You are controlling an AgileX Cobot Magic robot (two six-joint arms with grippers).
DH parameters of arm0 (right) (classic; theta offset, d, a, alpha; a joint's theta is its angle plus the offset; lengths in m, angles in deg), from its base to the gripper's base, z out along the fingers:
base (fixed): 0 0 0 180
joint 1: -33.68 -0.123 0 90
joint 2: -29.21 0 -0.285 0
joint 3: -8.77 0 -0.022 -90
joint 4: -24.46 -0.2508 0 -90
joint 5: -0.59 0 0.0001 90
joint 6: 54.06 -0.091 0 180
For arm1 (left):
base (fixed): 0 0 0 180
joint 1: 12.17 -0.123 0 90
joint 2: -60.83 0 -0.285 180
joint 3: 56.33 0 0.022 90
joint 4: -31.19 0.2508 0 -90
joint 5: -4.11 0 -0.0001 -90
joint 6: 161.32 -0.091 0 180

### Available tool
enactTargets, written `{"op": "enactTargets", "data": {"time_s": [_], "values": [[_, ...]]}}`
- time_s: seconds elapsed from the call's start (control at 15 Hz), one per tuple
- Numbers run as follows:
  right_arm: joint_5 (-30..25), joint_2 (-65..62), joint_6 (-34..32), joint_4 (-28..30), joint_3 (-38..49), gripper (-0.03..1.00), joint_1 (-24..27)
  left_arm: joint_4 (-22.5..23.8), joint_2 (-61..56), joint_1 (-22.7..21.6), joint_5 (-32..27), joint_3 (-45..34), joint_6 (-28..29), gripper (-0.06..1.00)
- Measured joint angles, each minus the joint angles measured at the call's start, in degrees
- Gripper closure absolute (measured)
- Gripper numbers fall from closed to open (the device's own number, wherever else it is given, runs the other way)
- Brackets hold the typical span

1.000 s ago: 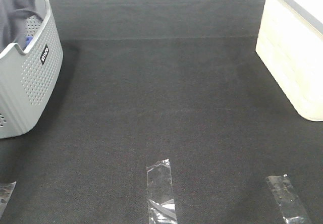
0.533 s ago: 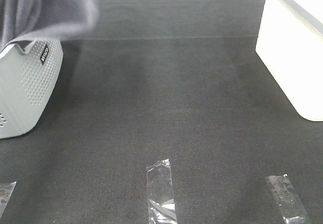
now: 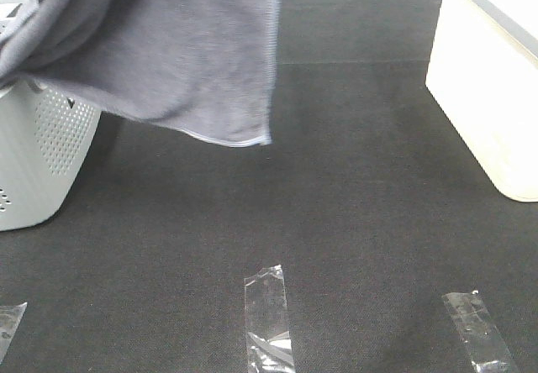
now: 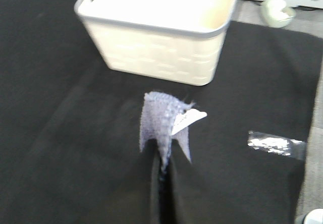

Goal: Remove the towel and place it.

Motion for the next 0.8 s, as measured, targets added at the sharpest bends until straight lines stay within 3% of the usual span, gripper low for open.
{"op": "enactTargets", "data": {"time_s": [0.13,0.27,0.6,0.8], "values": [[0.17,5.79,8.31,-6.76,-0.11,0.14,0.00,-1.66,0.00,2.01,-0.06,0.00,-0.69,0.94],[0.57,12.38,21.54,-15.41,-0.46,0.16,0.00,-2.92,0.00,3.72,-0.06,0.00,-1.78,0.94],[2.98,32.20,61.08,-45.15,-0.46,0.19,0.00,-3.55,0.00,4.70,-0.17,0.00,-2.12,0.94],[3.67,43.89,75.00,-59.36,-0.46,0.19,-0.06,-3.95,0.00,4.70,-0.29,0.00,-2.92,0.94]]}}
